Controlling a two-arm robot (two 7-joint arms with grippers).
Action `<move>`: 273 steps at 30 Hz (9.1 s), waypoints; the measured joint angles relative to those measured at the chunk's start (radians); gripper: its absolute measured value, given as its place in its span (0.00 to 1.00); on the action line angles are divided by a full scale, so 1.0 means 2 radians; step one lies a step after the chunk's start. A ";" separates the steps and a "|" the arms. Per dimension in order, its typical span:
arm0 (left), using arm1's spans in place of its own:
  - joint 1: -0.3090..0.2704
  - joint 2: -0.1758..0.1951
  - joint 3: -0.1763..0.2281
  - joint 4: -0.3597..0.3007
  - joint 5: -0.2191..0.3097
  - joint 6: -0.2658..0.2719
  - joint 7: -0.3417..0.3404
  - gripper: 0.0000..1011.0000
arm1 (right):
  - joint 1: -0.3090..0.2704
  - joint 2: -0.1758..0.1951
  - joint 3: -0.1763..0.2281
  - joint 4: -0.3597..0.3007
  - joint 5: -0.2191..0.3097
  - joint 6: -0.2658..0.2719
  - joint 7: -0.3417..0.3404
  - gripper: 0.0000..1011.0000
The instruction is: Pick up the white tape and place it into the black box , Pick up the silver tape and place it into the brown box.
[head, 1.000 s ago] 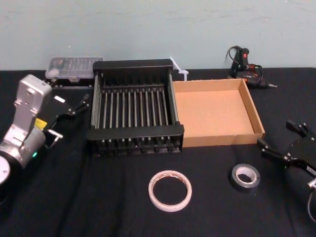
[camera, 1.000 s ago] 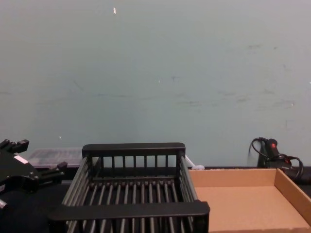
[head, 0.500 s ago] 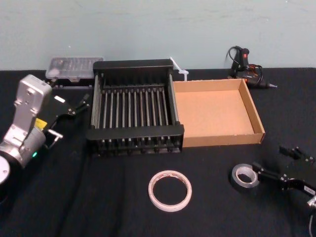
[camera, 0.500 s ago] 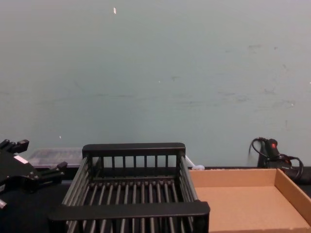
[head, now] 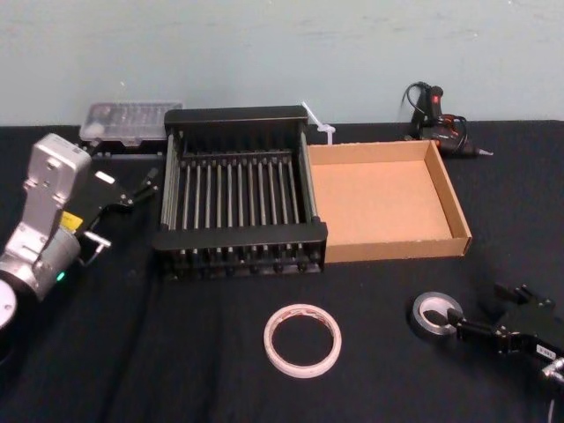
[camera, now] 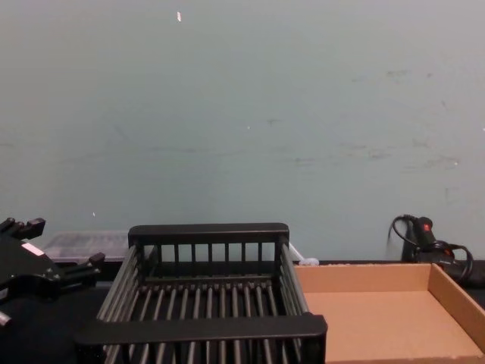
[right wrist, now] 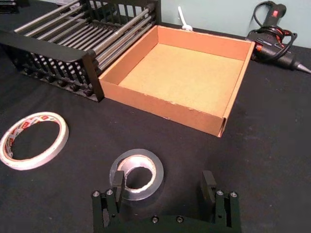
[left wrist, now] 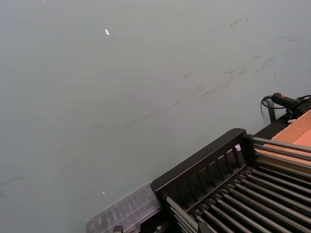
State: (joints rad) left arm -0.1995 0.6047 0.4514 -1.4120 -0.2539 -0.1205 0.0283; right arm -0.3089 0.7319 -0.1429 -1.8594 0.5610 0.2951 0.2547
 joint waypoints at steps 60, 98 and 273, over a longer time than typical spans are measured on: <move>0.000 0.000 0.000 0.000 0.000 0.000 0.000 0.99 | 0.066 -0.059 -0.023 0.067 -0.069 0.012 0.030 0.99; 0.000 0.000 0.000 0.000 0.000 0.000 0.000 0.99 | 0.068 -0.062 -0.023 0.070 -0.073 0.014 0.031 0.85; 0.000 0.000 0.000 0.000 0.000 0.000 0.000 0.99 | 0.356 -0.169 -0.100 0.338 -0.050 -0.021 0.049 0.15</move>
State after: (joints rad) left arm -0.1995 0.6047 0.4514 -1.4120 -0.2539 -0.1206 0.0283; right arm 0.4026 0.3930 -0.3424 -1.1842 0.4605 0.2524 0.3523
